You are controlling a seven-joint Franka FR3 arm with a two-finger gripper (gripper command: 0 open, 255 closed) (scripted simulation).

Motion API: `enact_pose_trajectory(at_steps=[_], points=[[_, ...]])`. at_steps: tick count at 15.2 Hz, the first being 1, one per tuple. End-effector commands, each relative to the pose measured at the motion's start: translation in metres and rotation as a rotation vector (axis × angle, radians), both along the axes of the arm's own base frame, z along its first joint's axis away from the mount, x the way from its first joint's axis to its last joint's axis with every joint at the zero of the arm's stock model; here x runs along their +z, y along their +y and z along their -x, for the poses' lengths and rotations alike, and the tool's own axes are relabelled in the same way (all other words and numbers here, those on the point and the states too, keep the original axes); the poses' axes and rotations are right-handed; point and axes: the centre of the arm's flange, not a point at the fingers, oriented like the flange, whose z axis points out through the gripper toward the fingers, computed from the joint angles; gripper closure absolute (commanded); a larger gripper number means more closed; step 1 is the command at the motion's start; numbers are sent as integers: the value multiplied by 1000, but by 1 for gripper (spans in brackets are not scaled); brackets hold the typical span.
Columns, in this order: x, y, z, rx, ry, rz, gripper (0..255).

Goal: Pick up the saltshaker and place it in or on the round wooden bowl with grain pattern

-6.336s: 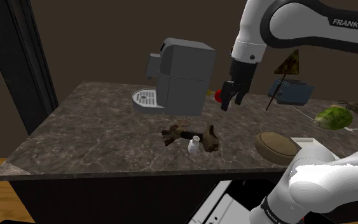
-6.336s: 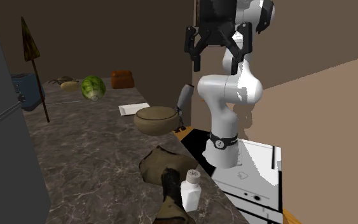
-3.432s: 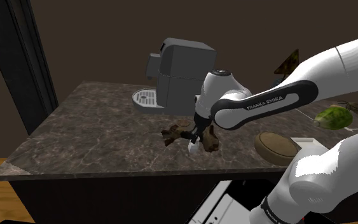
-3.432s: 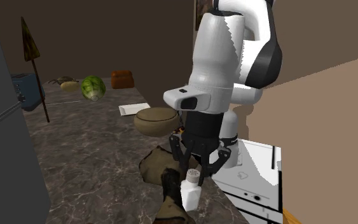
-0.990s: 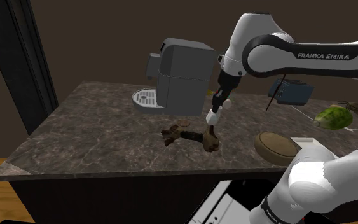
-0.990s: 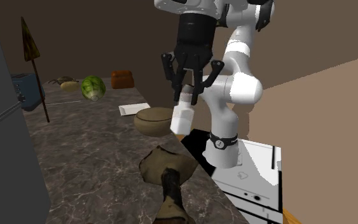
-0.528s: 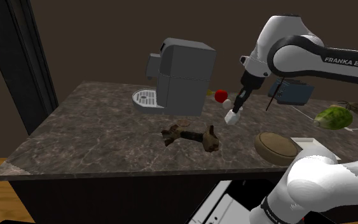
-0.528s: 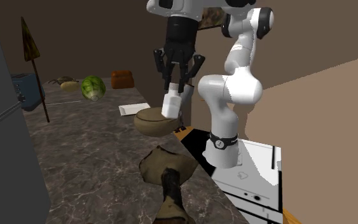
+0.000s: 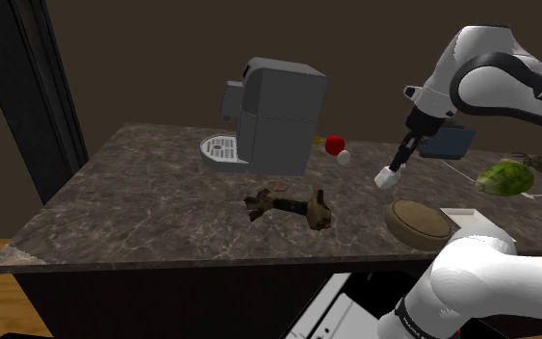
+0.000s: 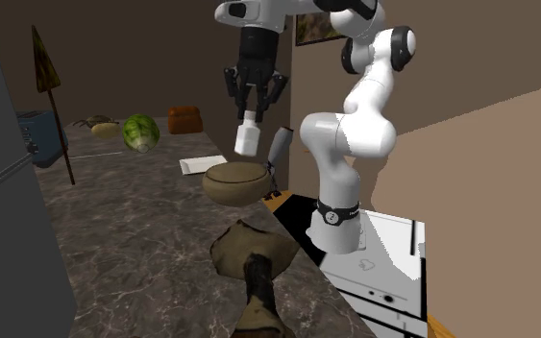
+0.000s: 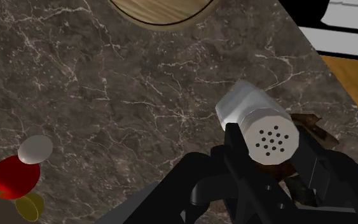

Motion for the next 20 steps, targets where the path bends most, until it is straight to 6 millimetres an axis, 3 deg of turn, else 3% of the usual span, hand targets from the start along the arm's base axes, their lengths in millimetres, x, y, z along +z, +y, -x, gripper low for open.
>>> enact_pose_trajectory(at_steps=[1, 12, 20], points=[[3, -17, 17, 1, 1, 0, 255], [18, -120, 119, 1, 1, 0, 255], [-18, -125, 124, 1, 1, 0, 255]])
